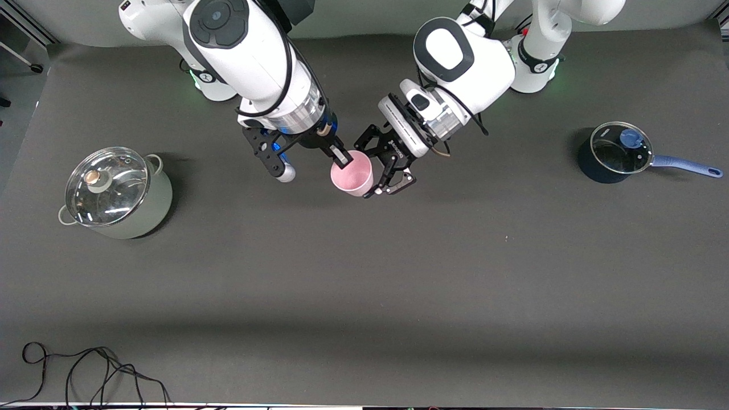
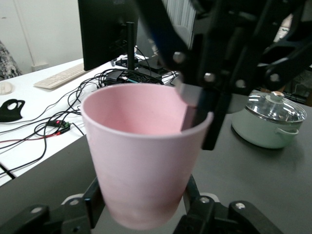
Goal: Transfer pink cup from left to right arm
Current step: 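Open the left gripper and withdraw it while the right gripper holds the cup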
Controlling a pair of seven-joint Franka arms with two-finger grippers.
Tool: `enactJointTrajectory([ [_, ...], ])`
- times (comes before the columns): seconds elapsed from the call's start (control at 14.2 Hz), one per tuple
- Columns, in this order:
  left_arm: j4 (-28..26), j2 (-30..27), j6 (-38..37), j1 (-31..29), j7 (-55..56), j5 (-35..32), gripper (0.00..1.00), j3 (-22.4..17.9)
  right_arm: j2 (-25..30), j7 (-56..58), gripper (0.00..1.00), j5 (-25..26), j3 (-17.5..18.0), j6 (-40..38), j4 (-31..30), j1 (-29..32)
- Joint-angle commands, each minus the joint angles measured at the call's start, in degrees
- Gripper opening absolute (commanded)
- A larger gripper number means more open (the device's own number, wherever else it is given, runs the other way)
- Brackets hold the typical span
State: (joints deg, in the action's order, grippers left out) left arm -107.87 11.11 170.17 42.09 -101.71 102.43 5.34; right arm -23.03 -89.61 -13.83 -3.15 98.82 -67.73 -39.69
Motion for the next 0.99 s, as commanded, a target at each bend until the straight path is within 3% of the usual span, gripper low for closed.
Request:
enactJointTrajectory([
  [0.0, 0.9, 0.4, 0.5, 0.3, 1.5, 1.2, 0.86, -0.3, -0.9, 4.0, 0.0, -1.0, -0.5, -0.6, 2.5, 0.6],
  [0.14, 0.9, 0.4, 0.4, 0.1, 1.6, 1.2, 0.91, -0.3, -0.8, 5.9, 0.0, -1.0, -0.7, -0.6, 2.4, 0.9],
  [0.21, 0.8, 0.5, 0.4, -0.2, 2.6, 1.2, 0.98, -0.3, -0.7, 7.8, 0.0, -1.1, -0.7, -0.7, 2.4, 2.0],
  [0.49, 0.1, 0.5, -1.0, -4.8, 6.0, 0.8, 0.99, -0.4, -0.2, 20.0, 0.0, -1.3, -0.7, -2.1, 1.6, 6.2],
  [0.78, -3.5, 0.0, -17.8, -15.3, 8.6, -0.2, 0.99, -0.5, 0.7, 34.4, 0.0, -0.8, -0.7, -9.9, 0.6, 12.2],
  [0.92, -5.8, -0.7, -21.4, -18.4, 9.2, -2.5, 0.99, -0.6, 2.0, 44.1, 0.0, -0.4, -2.8, -12.1, -2.6, 14.3],
])
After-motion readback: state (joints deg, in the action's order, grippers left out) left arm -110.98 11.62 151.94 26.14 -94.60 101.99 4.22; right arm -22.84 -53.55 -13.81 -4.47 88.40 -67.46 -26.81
